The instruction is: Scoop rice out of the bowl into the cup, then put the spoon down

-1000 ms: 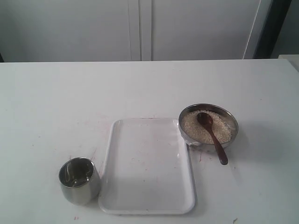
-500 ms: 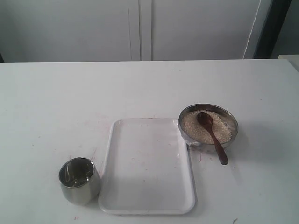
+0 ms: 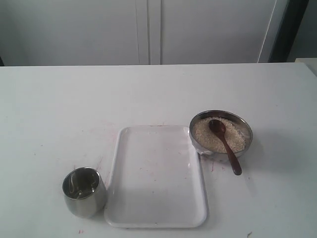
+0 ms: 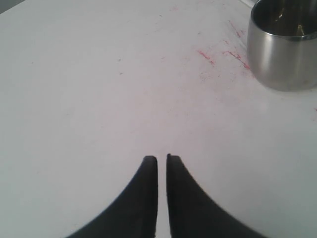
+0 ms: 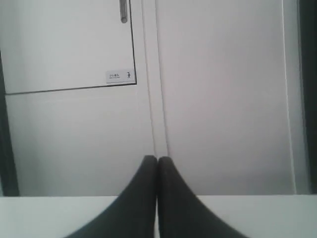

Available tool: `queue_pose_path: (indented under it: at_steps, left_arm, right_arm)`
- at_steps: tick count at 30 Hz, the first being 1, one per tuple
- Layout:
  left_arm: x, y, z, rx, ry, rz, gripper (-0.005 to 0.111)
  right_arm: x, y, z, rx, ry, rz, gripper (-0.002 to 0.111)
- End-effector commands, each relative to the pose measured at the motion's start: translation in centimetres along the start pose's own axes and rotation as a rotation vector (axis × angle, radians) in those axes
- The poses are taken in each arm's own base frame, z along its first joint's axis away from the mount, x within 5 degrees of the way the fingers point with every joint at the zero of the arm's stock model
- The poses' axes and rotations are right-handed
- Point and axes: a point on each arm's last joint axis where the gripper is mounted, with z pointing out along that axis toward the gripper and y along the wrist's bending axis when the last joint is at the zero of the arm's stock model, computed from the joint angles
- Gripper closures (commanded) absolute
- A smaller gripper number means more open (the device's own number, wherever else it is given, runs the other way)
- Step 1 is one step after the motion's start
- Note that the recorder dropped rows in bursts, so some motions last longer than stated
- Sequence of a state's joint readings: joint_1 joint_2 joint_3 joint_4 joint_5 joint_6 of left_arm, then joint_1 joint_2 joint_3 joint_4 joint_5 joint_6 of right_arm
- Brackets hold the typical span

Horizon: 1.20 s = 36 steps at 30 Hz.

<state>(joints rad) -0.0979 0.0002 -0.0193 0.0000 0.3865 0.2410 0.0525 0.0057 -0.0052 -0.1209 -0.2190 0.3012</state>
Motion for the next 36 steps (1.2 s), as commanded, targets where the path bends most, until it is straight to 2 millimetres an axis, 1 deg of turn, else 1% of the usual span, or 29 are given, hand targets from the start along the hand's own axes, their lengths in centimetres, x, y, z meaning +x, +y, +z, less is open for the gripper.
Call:
queue_pose_path:
  at_steps: [1,3,5,6,8,11,13,14,15,17,19,21,23,25,27,30,32,34,36]
  left_arm:
    - [0.7,-0.2,0.1,0.021,0.053,-0.009,0.092]
    - [0.7,-0.2,0.1,0.021,0.053,-0.009,0.092]
    - [0.7,-0.2,0.1,0.021,0.053,-0.009,0.092]
    - [0.7,-0.2,0.1,0.021,0.053,-0.009,0.092]
    - [0.7,-0.2,0.1,0.021,0.053,-0.009,0.092]
    - [0.7,-0.2,0.1,0.021,0.053,-0.009,0.092]
    - [0.7,-0.2,0.1,0.021,0.053,-0.009,0.092]
    - [0.7,-0.2,0.1,0.021,0.053,-0.009,0.092]
    - [0.7,-0.2,0.1,0.021,0.053,-0.009,0.092]
    - [0.7,-0.2,0.1,0.021,0.053,-0.009,0.092]
    - [0.7,-0.2,0.1,0.021,0.053,-0.009,0.092]
    - [0.7,-0.2,0.1,0.021,0.053,-0.009,0.092]
    - [0.7,-0.2,0.1,0.021,0.053,-0.009,0.092]
    - [0.7,-0.2,0.1,0.021,0.053,-0.009,0.092]
    - [0.7,-0.2,0.1,0.021,0.053,-0.009,0.092]
    - [0.7,-0.2,0.1,0.021,0.053,-0.009,0.092]
    - [0.7,-0.2,0.1,0.021,0.053,-0.009,0.092]
    - [0.7,-0.2,0.1,0.021,0.053,-0.009,0.092]
    - [0.7,-0.2,0.1,0.021,0.053,-0.009,0.092]
  right_arm:
    - [0.6,-0.2,-0.1,0.025,0.047,0.301,0.108]
    - [0.5,-0.4,-0.1,0.109,0.18,0.381,0.108]
    - [-0.5,-0.5,-0.4,0.173,0.285,0.349,0.108]
    - [-1.3,-0.3,-0.2,0.183,0.313,0.356,0.108]
    - [-3.2,0.1,0.6,0.174,0.377,0.273,0.108]
    - [-6.4,0.9,2.5,0.169,0.563,0.177,0.108]
    - [-7.8,1.3,4.5,0.181,0.768,0.101,0.108]
    - [-8.1,1.3,5.4,0.184,0.864,0.065,0.108]
    - [-8.5,1.6,6.8,0.173,0.957,0.037,0.108]
    - [-9.0,1.9,9.5,0.135,1.104,-0.021,0.108]
    - [-8.9,2.6,12.3,0.066,1.248,-0.011,0.108]
    - [-7.8,3.4,15.3,-0.009,1.345,0.001,0.108]
    - [-6.5,3.9,17.8,-0.029,1.406,0.006,0.108]
    - [-4.2,4.1,20.0,-0.032,1.502,-0.005,0.108]
    - [-1.9,4.2,21.4,-0.032,1.591,-0.008,0.108]
    - [1.7,4.5,22.8,-0.035,1.709,-0.037,0.108]
    - [3.7,4.5,23.3,-0.027,1.764,-0.11,0.108]
    - [5.1,4.5,23.7,-0.006,1.801,-0.166,0.108]
    - [6.0,4.5,23.8,0.009,1.822,-0.204,0.108]
